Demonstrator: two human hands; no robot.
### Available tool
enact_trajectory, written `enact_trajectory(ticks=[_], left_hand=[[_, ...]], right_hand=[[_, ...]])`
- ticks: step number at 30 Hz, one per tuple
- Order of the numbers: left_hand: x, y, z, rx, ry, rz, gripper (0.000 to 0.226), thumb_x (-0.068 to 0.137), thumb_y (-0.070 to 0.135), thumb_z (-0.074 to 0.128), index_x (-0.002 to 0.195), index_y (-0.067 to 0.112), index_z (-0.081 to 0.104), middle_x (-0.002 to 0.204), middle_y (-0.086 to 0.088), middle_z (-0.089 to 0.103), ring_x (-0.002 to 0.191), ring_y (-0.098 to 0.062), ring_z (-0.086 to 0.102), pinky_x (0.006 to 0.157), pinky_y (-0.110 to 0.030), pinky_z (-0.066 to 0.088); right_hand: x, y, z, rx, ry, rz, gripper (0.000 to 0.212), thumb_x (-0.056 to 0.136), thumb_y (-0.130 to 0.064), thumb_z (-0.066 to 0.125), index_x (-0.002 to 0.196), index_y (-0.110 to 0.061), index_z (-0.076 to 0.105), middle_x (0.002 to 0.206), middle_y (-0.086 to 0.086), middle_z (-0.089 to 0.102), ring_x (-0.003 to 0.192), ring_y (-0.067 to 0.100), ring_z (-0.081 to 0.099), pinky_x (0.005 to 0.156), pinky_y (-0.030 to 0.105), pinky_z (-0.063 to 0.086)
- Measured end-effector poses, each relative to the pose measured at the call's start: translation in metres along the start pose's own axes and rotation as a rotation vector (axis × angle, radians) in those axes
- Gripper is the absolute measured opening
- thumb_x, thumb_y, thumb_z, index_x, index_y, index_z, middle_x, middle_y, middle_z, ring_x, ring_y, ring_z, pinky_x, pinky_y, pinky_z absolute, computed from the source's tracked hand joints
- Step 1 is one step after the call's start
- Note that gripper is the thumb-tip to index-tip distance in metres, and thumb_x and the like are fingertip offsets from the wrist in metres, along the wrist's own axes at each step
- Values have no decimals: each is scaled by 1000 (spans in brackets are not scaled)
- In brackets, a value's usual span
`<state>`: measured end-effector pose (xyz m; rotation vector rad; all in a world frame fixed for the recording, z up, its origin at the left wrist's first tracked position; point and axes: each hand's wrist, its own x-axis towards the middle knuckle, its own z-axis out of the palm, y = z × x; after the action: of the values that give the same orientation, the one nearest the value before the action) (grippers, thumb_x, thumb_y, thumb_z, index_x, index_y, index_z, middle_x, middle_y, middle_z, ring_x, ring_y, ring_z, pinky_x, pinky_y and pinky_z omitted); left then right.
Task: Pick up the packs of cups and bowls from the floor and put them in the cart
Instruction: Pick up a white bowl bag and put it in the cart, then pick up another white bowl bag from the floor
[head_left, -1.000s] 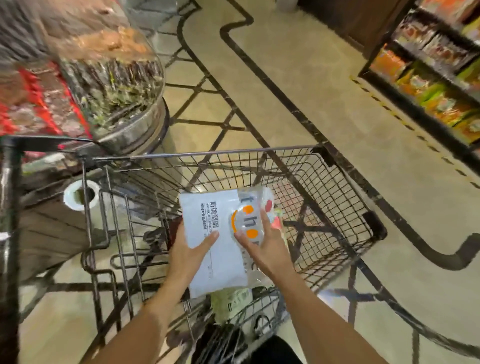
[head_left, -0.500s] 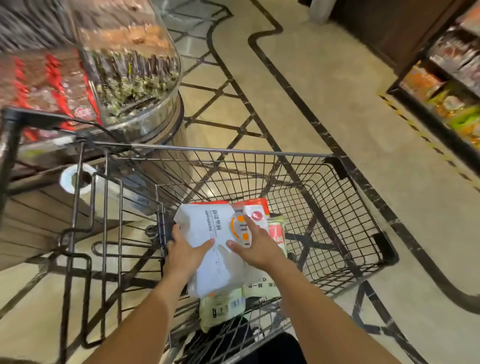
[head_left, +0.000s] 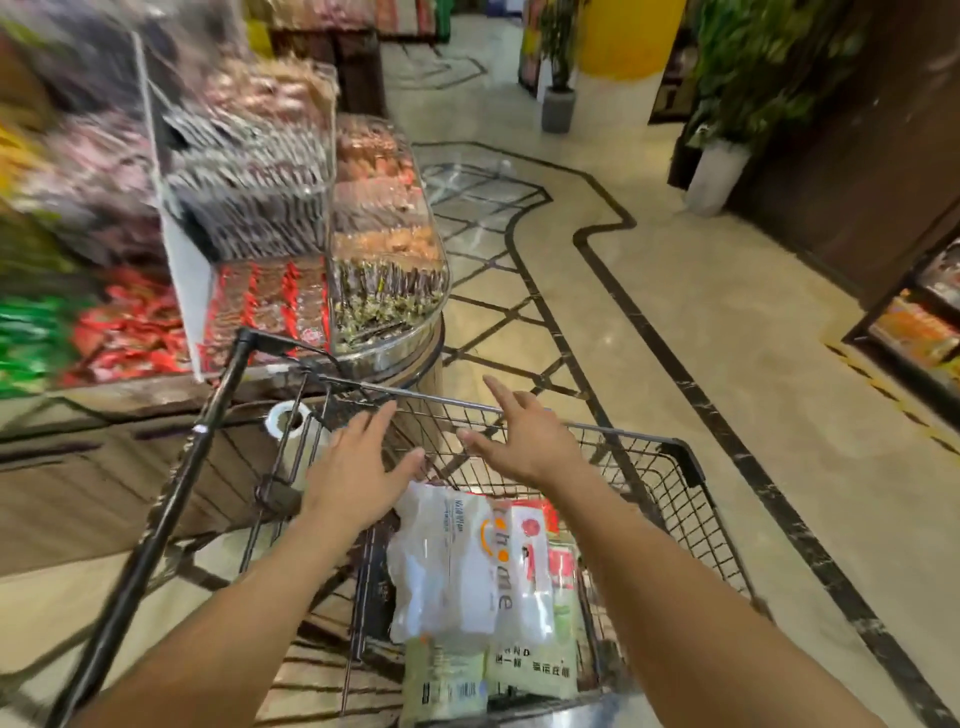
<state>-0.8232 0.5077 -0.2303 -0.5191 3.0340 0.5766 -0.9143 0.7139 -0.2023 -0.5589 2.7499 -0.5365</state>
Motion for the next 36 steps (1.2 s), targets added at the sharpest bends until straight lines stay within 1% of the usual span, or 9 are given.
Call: enact_trajectory(ticks=[3, 8, 12, 16, 23, 26, 29, 33, 36], left_hand=[[-25, 2, -54, 56, 116, -18, 84, 92, 76, 39, 164, 36, 21, 165, -7, 38, 146, -33, 41, 107, -50, 48], [-70, -14, -134, 114, 326, -65, 79, 96, 66, 49, 164, 39, 19, 167, -1, 36, 149, -29, 40, 106, -47, 50], [-108, -41, -180, 153, 413, -159, 78, 97, 67, 46, 164, 40, 15, 168, 2, 32, 150, -27, 36, 108, -46, 46], [-150, -76, -217, 161, 479, -238, 78, 97, 68, 44, 164, 44, 11, 170, 2, 29, 153, -25, 32, 106, -49, 48], [-232, -177, -283, 123, 621, -306, 83, 91, 71, 47, 163, 38, 24, 164, -3, 42, 149, -30, 39, 111, -52, 46], [-275, -232, -313, 140, 659, -326, 85, 89, 74, 46, 163, 37, 24, 159, -2, 48, 143, -29, 46, 104, -50, 52], [-320, -285, -346, 192, 684, -384, 82, 93, 74, 45, 163, 39, 22, 162, 1, 43, 145, -26, 44, 102, -48, 52], [-384, -353, -389, 215, 729, -468, 81, 93, 74, 47, 162, 41, 23, 159, 1, 47, 140, -27, 50, 98, -44, 53], [-437, -400, -425, 238, 765, -535, 83, 92, 76, 46, 163, 41, 20, 158, 2, 47, 131, -25, 57, 92, -41, 56]], right_hand=[[0, -34, -29, -92, 4, -102, 91, 90, -82, 43, 164, -42, 8, 166, 13, 31, 145, 42, 39, 111, 54, 43], [2, -112, -62, -192, 64, -303, 95, 89, -86, 35, 165, -39, 3, 169, 16, 24, 147, 44, 38, 112, 57, 43], [-14, -180, -68, -195, 98, -447, 91, 90, -84, 35, 164, -41, 4, 169, 15, 23, 150, 44, 32, 114, 61, 39], [-38, -250, -63, -252, 121, -589, 89, 92, -82, 38, 164, -41, 6, 168, 16, 25, 148, 45, 33, 111, 60, 40], [-93, -387, -41, -317, 206, -805, 87, 94, -78, 40, 164, -38, 10, 164, 15, 31, 144, 43, 37, 110, 57, 39], [-117, -456, -30, -344, 232, -849, 87, 94, -77, 40, 164, -38, 8, 166, 15, 28, 146, 44, 33, 112, 60, 35], [-143, -529, -24, -398, 266, -871, 86, 94, -78, 37, 164, -37, 8, 167, 15, 25, 150, 46, 28, 115, 63, 31], [-183, -632, -12, -453, 339, -929, 85, 94, -78, 38, 163, -33, 17, 167, 14, 27, 148, 44, 30, 112, 59, 35], [-214, -713, 5, -494, 362, -988, 86, 94, -79, 37, 164, -34, 14, 166, 14, 28, 148, 43, 32, 110, 58, 37]])
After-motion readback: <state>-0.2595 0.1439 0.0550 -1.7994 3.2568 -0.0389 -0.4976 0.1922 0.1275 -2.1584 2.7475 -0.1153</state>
